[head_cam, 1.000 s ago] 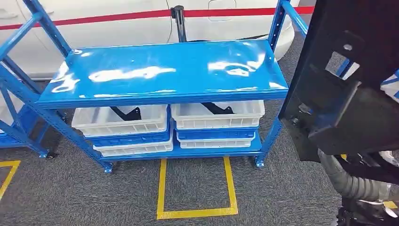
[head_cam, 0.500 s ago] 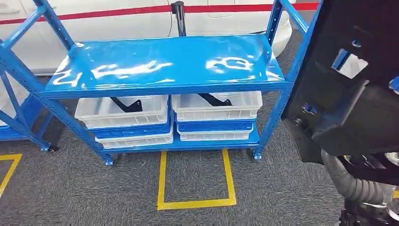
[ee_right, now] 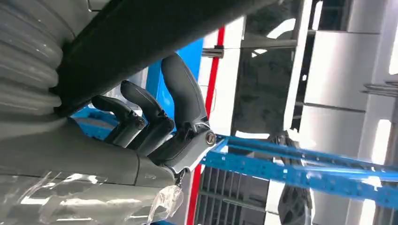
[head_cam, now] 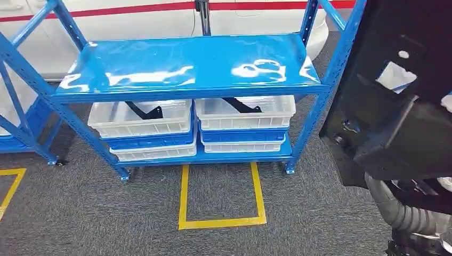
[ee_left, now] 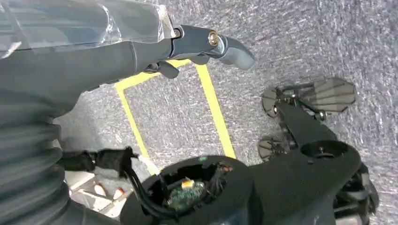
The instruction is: Take the parts from the cabinet and place them on the table.
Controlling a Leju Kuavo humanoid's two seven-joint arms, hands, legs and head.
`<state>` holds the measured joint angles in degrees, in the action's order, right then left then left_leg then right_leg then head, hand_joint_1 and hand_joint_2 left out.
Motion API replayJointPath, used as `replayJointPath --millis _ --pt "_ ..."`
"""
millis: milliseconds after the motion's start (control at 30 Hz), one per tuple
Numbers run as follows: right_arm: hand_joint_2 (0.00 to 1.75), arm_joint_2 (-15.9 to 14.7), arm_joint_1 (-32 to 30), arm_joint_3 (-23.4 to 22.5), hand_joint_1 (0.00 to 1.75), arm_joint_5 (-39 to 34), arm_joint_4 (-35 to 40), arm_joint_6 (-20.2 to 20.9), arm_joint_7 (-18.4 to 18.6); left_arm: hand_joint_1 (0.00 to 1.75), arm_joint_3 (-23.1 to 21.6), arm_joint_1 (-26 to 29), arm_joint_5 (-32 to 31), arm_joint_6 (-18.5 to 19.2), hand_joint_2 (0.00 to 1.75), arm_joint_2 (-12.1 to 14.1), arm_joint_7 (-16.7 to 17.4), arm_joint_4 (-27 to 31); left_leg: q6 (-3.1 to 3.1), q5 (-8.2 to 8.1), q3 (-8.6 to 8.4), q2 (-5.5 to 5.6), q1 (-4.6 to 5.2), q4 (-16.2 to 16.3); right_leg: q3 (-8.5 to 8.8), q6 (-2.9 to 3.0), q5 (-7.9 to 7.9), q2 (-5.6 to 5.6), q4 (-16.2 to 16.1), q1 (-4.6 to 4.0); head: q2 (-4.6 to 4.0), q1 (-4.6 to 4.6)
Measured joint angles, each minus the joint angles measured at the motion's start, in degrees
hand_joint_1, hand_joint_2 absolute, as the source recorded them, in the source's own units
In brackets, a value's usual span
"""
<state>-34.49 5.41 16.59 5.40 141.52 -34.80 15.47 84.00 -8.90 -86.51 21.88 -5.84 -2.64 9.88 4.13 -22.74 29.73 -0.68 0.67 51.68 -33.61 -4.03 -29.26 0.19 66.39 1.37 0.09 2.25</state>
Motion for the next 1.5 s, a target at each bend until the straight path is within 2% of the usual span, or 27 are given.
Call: replayJointPath --millis 33,67,100,133,167,233,300,367,433,467,500,600,633,700,767,833,900,967,1000,1133,1200,1267,1333,1400,1433,1467,1500 --pt "1.75 0.0 0.0 0.0 1.75 0.0 0.1 0.0 0.0 0.00 0.0 0.0 0.0 0.0 1.75 0.0 0.0 0.0 -0.10 0.06 0.04 0.01 -0.08 0.2 2.36 -0.04 1.22 -0.06 -3.6 0.08 0.00 0.00" --pt "1.75 0.0 0.1 0.0 1.75 0.0 0.2 0.0 0.0 0.00 0.0 -0.1 0.0 0.0 1.75 0.1 0.0 0.0 -0.56 0.17 1.24 0.01 0.32 1.6 7.88 0.19 1.40 0.05 -13.1 -0.02 0.00 0.00" --pt "1.75 0.0 0.0 0.0 1.75 0.0 0.2 0.0 -0.1 0.00 0.3 -0.1 0.0 0.0 1.75 0.1 0.0 0.0 -1.76 1.05 1.95 0.09 0.42 2.0 6.56 1.54 1.82 0.05 -12.4 -0.07 0.00 0.11" --pt "1.75 0.1 0.0 0.0 1.75 0.0 0.2 0.0 -0.1 0.00 0.4 0.0 0.0 0.0 1.75 0.2 0.0 0.0 -2.04 0.55 2.40 0.23 0.19 2.6 6.15 2.21 2.29 -0.27 -12.5 0.30 0.00 0.04" --pt "1.75 0.0 0.1 0.0 1.75 0.0 0.2 0.0 -0.2 0.00 0.4 0.0 0.0 0.0 1.75 0.1 0.0 0.0 -2.51 -1.82 3.32 0.29 0.12 4.6 5.64 2.83 2.70 -0.25 -12.5 0.24 0.00 0.18" --pt "1.75 0.1 0.0 0.0 1.75 0.0 0.2 0.0 -0.2 0.00 0.5 0.0 0.0 0.1 1.75 0.1 0.0 0.0 -3.34 -7.92 6.58 0.30 -0.31 13.6 4.46 3.16 3.55 -0.28 -12.5 0.20 0.00 0.20" --pt "1.75 0.1 -0.1 0.0 1.75 0.0 0.2 0.0 -0.3 0.00 0.8 -0.2 0.0 1.0 1.75 0.1 0.0 0.0 -3.64 -10.99 8.51 0.30 -0.39 21.4 3.37 3.20 4.38 -0.27 -12.4 0.17 0.00 0.20" --pt "1.75 0.1 -0.1 0.0 1.75 0.0 0.2 0.0 -0.2 0.00 0.9 -0.2 0.0 1.9 1.75 0.1 0.0 0.0 -3.47 -8.83 5.66 0.30 -0.46 18.6 2.56 3.09 5.09 -0.15 -12.4 0.12 0.00 0.20" --pt "1.75 0.1 -0.1 0.0 1.75 -0.1 0.2 0.0 -0.2 0.00 0.9 -0.2 0.0 1.6 1.75 0.1 0.0 0.0 -2.70 -4.75 -1.24 0.36 -0.42 7.3 2.02 2.80 5.73 0.05 -12.4 0.03 -0.02 0.20" --pt "1.75 0.1 0.0 0.0 1.75 -0.1 0.2 0.0 -0.3 0.00 0.9 -0.3 0.0 1.6 1.75 0.2 0.0 0.0 -2.07 -4.07 -4.47 0.58 -0.29 1.9 1.86 2.63 6.00 0.01 -12.4 0.09 0.00 0.20" --pt "1.75 0.1 0.0 0.0 1.75 -0.1 0.2 0.0 -0.3 0.00 0.9 -0.5 0.0 1.6 1.75 0.2 0.0 0.0 -1.91 -4.39 -5.26 0.53 0.05 -0.1 1.61 2.16 6.39 -0.02 -12.4 -0.12 0.00 0.18" --pt "1.75 0.1 0.0 0.0 1.75 -0.1 0.3 0.0 -0.2 0.00 0.9 -0.4 0.0 1.6 1.75 0.2 0.2 0.0 -1.39 -3.65 -4.20 0.63 0.38 0.4 1.43 1.12 7.46 -0.10 -12.9 0.12 0.00 0.22" --pt "1.75 0.1 -0.1 0.0 1.75 -0.1 0.3 0.0 -0.2 0.00 0.9 -0.4 0.0 1.5 1.75 0.2 0.2 0.0 -0.76 -2.75 -3.87 0.60 0.10 -0.3 1.19 0.66 7.68 -0.07 -12.9 -0.14 0.00 0.26" --pt "1.75 0.0 -0.1 -0.1 1.75 -0.1 0.4 0.0 -0.2 0.00 0.9 -0.6 0.0 1.0 1.75 0.2 0.2 0.0 -0.01 -1.76 -2.80 0.44 -0.11 -0.4 -1.00 0.75 2.46 -0.05 -8.1 0.06 0.00 0.09" --pt "1.75 0.0 -0.3 -0.1 1.75 -0.1 0.4 0.0 -0.2 0.00 0.9 -0.5 0.0 -0.9 1.75 0.1 0.2 0.0 0.25 -0.88 -1.71 0.34 0.00 -0.3 -4.24 0.43 -3.65 -0.04 1.6 0.02 0.00 0.09" --pt "1.75 0.0 -0.5 -0.1 1.75 -0.2 0.4 0.0 -0.1 0.00 0.9 -0.5 0.0 -1.3 1.75 0.0 0.2 0.0 0.26 -0.10 -0.56 0.21 0.14 -0.2 -5.14 0.20 -4.48 -0.05 6.8 0.02 0.00 0.09" --pt "1.75 0.0 -0.5 -0.1 1.75 -0.7 0.4 0.0 0.0 0.00 0.9 -0.5 0.0 -1.3 1.75 -0.1 0.0 0.0 0.04 0.43 0.37 0.19 0.11 0.2 -0.48 0.15 -0.62 -0.10 0.8 0.05 0.00 0.09" --pt "1.75 0.0 -0.4 -0.2 1.75 -0.8 0.4 0.0 0.1 0.00 0.9 -0.5 0.0 -1.3 1.75 -0.1 0.0 0.0 -0.25 0.58 0.98 0.21 0.13 1.2 7.02 0.11 2.06 -0.30 -11.0 0.24 0.00 0.07" --pt "1.75 0.0 -0.3 -0.2 1.75 -1.0 0.4 0.1 0.2 0.00 0.9 -0.5 0.0 -1.3 1.75 -0.1 0.0 0.0 -0.49 0.68 1.57 0.21 0.40 1.6 8.02 0.54 1.08 -0.09 -13.2 -0.09 0.00 0.04" --pt "1.75 0.0 -0.2 -0.3 1.75 -1.3 0.6 0.2 0.3 0.00 0.9 -0.6 0.0 -1.3 1.75 -0.2 0.0 0.0 -1.76 1.60 2.35 0.36 0.44 2.3 6.44 2.21 1.98 -0.14 -12.5 -0.11 0.00 0.13" --pt "1.75 0.0 0.1 -0.4 1.75 -1.4 0.7 0.2 0.3 0.00 0.9 -0.5 0.0 -1.3 1.75 -0.2 0.0 0.0 -2.66 -2.49 3.94 0.50 0.03 5.8 5.61 3.13 2.90 -0.19 -12.5 0.08 0.00 0.20" --pt "1.75 0.0 0.1 -0.4 1.75 -1.8 0.7 0.2 0.4 0.00 0.9 -0.5 0.0 -1.3 1.75 -0.2 0.0 0.0 -3.49 -8.99 7.45 0.48 -0.46 16.1 4.27 3.27 3.86 0.17 -12.5 0.02 0.00 0.20" --pt "1.75 0.0 0.1 -0.4 1.75 -2.4 0.7 0.2 0.6 0.00 1.0 -0.7 0.0 -1.1 1.75 -0.2 0.0 0.0 -3.69 -10.78 8.51 0.47 -0.58 21.8 3.11 3.19 4.65 0.74 -12.4 0.01 0.00 0.20" --pt "1.75 0.0 0.1 -0.4 1.75 -3.0 0.7 0.2 0.7 0.00 1.0 -0.7 0.0 -0.9 1.75 -0.2 0.0 0.0 -3.37 -7.85 4.83 0.56 -0.59 17.1 2.28 2.95 5.28 1.74 -12.4 0.01 0.00 0.17" --pt "1.75 0.0 0.1 -0.4 1.75 -3.0 0.7 0.2 0.7 0.00 1.0 -0.7 -0.1 -1.0 1.75 -0.2 -0.1 0.0 -2.98 -5.45 1.04 0.97 -0.58 10.9 1.96 2.75 5.66 2.29 -12.4 -0.02 0.00 0.20" --pt "1.75 0.0 0.1 -0.4 1.75 -3.1 0.7 0.1 0.5 0.00 1.0 -0.7 -0.1 -1.1 1.75 -0.2 -0.3 0.0 -2.38 -3.81 -2.74 2.42 -0.49 4.6 1.77 2.59 5.97 2.71 -12.4 -0.03 0.00 0.20" --pt "1.75 0.0 0.1 -0.4 1.75 -3.1 0.7 0.2 0.1 0.00 1.0 -0.8 -0.1 -1.1 1.75 -0.2 -0.8 0.0 -1.65 -4.66 -4.83 4.55 -0.44 0.7 1.41 2.31 6.29 2.93 -12.4 -0.07 0.00 0.20"
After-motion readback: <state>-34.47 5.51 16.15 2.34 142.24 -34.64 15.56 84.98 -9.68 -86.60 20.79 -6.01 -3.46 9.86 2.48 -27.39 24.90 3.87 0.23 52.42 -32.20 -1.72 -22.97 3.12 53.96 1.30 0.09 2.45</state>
